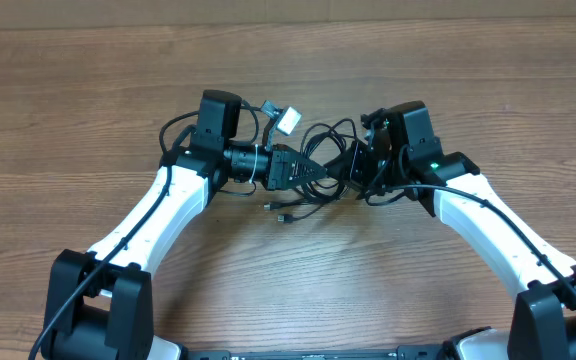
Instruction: Untangle cables
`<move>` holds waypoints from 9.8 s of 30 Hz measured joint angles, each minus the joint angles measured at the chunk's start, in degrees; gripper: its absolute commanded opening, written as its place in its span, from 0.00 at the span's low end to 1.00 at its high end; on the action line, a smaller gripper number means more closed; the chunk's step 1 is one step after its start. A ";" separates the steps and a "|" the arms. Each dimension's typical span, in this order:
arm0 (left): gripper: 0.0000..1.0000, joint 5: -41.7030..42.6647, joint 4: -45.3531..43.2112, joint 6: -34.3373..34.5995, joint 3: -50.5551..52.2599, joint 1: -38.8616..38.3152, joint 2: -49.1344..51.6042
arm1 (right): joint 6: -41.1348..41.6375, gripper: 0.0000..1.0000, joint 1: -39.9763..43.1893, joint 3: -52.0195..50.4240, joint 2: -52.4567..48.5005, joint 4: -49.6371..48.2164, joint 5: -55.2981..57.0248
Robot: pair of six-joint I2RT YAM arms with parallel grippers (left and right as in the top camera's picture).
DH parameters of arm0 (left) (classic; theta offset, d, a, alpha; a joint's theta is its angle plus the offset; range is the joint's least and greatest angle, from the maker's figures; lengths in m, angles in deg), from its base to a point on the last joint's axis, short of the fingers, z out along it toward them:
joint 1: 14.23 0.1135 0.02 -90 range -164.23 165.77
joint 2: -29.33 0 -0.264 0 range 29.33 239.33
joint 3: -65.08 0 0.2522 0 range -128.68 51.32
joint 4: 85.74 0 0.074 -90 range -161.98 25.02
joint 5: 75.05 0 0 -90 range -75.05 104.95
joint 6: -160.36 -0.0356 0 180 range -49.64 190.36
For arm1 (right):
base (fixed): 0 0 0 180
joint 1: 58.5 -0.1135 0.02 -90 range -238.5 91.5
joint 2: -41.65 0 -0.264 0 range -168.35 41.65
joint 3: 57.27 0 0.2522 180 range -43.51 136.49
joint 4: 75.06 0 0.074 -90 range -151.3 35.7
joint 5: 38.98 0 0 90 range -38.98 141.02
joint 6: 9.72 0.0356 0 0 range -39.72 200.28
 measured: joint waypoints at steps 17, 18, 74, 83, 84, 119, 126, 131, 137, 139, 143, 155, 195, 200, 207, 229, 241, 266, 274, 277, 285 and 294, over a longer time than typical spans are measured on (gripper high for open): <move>0.04 -4.13 2.10 11.82 -5.79 6.67 -13.77 | -2.58 0.04 -3.06 6.10 4.37 0.94 4.17; 0.04 -4.02 1.97 12.11 -5.99 6.86 -13.77 | -2.62 0.04 -3.06 6.16 4.37 0.76 4.17; 0.75 -22.10 40.06 -8.92 -15.78 -4.70 6.05 | -7.28 0.71 7.43 0.13 -1.53 14.47 8.22; 0.65 -36.37 33.51 -1.44 -15.69 -12.96 17.16 | -7.43 0.76 7.41 0.13 -1.53 20.33 19.17; 0.52 -36.74 32.52 -1.22 -15.69 -13.20 17.81 | -7.43 0.76 7.41 0.13 -1.53 20.37 19.15; 0.04 -37.27 47.91 -9.51 -81.94 -4.85 18.60 | -9.35 1.00 2.01 -0.74 -1.51 21.07 22.01; 0.19 -44.81 61.00 -9.53 -74.75 -6.60 18.14 | -6.93 1.00 6.01 -0.74 -1.46 22.38 25.00; 0.63 -54.38 67.45 -7.54 -61.09 -6.64 18.62 | -6.54 1.00 6.03 -0.79 -1.46 22.62 25.22; 0.74 -60.72 65.40 -5.14 -48.11 -6.56 18.91 | -6.29 1.00 6.03 -0.79 -1.46 22.69 24.09; 0.74 -61.20 64.70 -4.92 -45.44 -6.58 18.97 | -6.29 1.00 6.01 -0.79 -1.49 22.82 23.69; 0.69 -61.66 62.84 -3.78 -40.68 -6.58 18.95 | -6.25 1.00 6.03 -0.79 -1.46 23.74 23.39; 0.97 -55.41 53.37 1.60 -22.73 -6.58 18.97 | -6.14 1.00 6.01 -0.79 -1.46 23.41 20.13; 1.00 -49.55 32.44 13.11 -16.02 -8.94 18.97 | -6.12 1.00 6.01 -0.79 -1.46 23.30 20.00; 1.00 -49.77 31.04 13.11 -16.02 -8.94 18.97 | -6.12 1.00 6.03 -0.79 -1.46 23.32 20.02; 1.00 -50.12 30.47 13.11 -16.00 -8.94 18.97 | -6.12 1.00 6.01 -0.79 -1.46 23.32 20.02; 1.00 -50.18 29.20 13.11 -16.00 -8.94 18.97 | -6.14 1.00 6.01 -0.79 -1.46 23.30 20.02; 0.04 -47.15 30.29 9.01 -16.44 -8.94 18.91 | -6.14 1.00 6.01 -0.79 -1.46 23.30 20.02; 0.48 -55.49 32.81 8.35 -16.74 -21.40 17.77 | -6.14 1.00 6.01 -0.79 -1.46 23.32 20.00; 0.84 -61.09 32.85 8.72 -16.74 -23.93 17.79 | -6.16 1.00 6.03 -0.79 -1.46 23.28 20.02; 0.84 -62.88 32.76 8.74 -16.76 -23.93 17.77 | -6.14 1.00 6.01 -0.79 -1.46 23.30 20.02; 0.04 -68.41 32.96 8.72 -16.76 -23.32 17.79 | -6.14 1.00 6.03 -0.79 -1.46 23.32 20.02; 0.35 -64.15 38.42 5.90 -19.93 -17.27 17.79 | -6.14 1.00 6.03 -0.79 -1.46 23.30 20.00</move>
